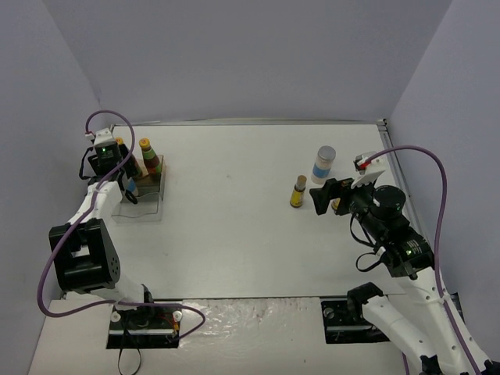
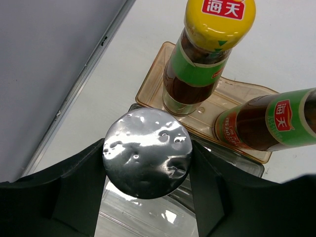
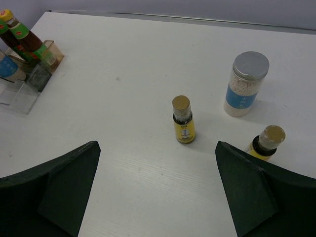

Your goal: Organize the condiment bottles

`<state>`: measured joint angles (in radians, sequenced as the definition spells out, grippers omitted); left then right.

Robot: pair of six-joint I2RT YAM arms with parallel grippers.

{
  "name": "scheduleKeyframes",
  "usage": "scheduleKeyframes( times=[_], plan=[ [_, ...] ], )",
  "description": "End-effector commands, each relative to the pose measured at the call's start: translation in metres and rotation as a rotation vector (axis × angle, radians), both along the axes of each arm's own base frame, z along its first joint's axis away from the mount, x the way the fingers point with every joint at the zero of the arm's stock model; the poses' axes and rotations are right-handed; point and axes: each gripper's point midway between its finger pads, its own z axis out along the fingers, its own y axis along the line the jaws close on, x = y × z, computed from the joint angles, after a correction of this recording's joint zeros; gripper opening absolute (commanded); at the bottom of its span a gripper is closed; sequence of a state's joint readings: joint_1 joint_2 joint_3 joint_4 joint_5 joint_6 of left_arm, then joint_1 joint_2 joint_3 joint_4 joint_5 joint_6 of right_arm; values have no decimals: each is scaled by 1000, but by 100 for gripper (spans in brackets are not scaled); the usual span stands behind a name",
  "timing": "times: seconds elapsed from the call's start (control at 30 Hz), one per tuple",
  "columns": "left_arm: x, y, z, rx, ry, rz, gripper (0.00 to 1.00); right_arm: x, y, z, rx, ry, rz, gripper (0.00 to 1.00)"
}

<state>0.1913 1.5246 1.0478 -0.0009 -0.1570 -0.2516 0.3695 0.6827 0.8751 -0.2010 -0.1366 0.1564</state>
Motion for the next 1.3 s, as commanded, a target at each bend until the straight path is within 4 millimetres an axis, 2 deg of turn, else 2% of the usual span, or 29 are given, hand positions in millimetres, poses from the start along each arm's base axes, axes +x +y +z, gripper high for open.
scheduleKeyframes(
  times=[0.0,0.13,0.27,0.43,0.63,0.67,0.8,0.87,0.93,1.03,1.1,1.27],
  plan=[
    [15,8,45,21,-155,26,63,20,-1,15,23,-49,-58,100],
    [10,7,45,14,-151,32,73,36,-5,20,19,-31,-121,100],
    [5,6,42,9,-127,35,78,55,-13,24,12,-8,-213,100],
    [-6,0,58,-14,-123,32,95,84,-29,22,-39,46,-367,100],
    [-30,-17,73,-92,-56,19,97,126,-47,12,-117,130,-516,100],
    [-41,-24,69,-113,-4,9,97,136,-47,6,-116,157,-514,100],
    [-56,-51,75,-139,41,-70,97,167,-62,-28,-102,270,-546,100],
    [-63,-73,77,-137,50,-145,97,180,-59,-46,-103,320,-515,100],
    [-71,-97,77,-138,65,-234,97,189,-63,-61,-112,353,-515,100],
    [-84,-133,74,-142,89,-354,97,200,-60,-74,-122,379,-498,100],
    [-96,-158,73,-161,86,-440,97,208,-57,-90,-135,407,-483,100],
    [-110,-197,78,-165,34,-570,97,222,-60,-117,-163,441,-501,100]
  ],
)
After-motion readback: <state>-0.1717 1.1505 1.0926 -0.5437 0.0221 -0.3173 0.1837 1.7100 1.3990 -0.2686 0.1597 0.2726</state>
